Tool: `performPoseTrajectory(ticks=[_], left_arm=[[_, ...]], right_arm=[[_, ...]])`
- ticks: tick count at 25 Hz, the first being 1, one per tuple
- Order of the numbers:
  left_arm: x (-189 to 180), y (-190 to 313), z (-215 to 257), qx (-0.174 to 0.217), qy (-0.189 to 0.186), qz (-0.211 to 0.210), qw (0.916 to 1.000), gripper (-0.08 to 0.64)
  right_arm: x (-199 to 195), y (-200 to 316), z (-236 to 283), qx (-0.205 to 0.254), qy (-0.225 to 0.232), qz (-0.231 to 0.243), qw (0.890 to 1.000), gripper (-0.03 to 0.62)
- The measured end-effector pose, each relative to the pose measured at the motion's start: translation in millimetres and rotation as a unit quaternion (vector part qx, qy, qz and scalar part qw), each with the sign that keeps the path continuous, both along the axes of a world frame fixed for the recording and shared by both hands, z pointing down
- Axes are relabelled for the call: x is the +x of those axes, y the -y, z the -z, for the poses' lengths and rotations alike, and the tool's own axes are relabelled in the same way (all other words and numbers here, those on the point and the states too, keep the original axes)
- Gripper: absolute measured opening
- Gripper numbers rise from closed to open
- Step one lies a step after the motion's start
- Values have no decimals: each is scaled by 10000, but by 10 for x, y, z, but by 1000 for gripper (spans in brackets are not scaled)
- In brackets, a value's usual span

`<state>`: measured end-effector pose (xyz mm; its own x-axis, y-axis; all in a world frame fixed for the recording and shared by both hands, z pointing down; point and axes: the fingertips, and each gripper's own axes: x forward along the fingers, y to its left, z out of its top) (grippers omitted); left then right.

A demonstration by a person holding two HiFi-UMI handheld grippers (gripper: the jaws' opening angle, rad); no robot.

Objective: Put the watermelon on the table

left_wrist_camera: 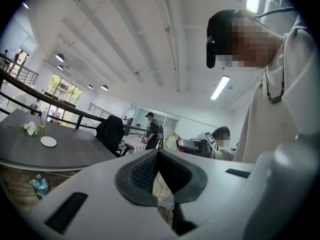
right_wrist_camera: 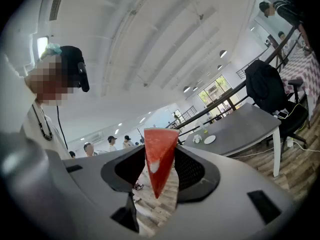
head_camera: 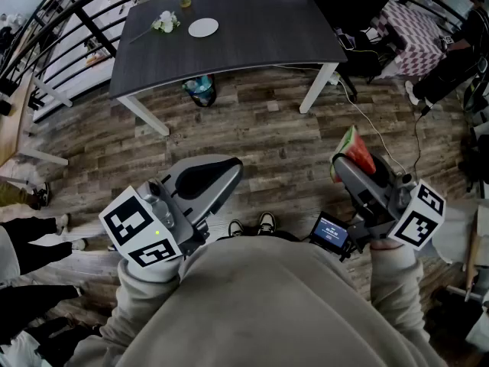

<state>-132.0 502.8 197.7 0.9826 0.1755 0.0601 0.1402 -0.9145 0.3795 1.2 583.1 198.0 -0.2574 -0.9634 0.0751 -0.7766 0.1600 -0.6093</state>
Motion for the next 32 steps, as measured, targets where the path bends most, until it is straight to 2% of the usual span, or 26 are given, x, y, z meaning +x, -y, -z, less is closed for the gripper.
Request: performPoseTrajectory(ticks=[13,22,32], left_arm=[[89,-69,50,98,-33,109,9999,3],[105,-104,25,148,55,336,9993,3],[282,-237,134,207,113,244,9994,3]], right_arm=[[32,-22,91,207,164,233,9994,196],[84,36,91,347,236,450,9981,196],[298,-103,149,460,433,357,9974,196]])
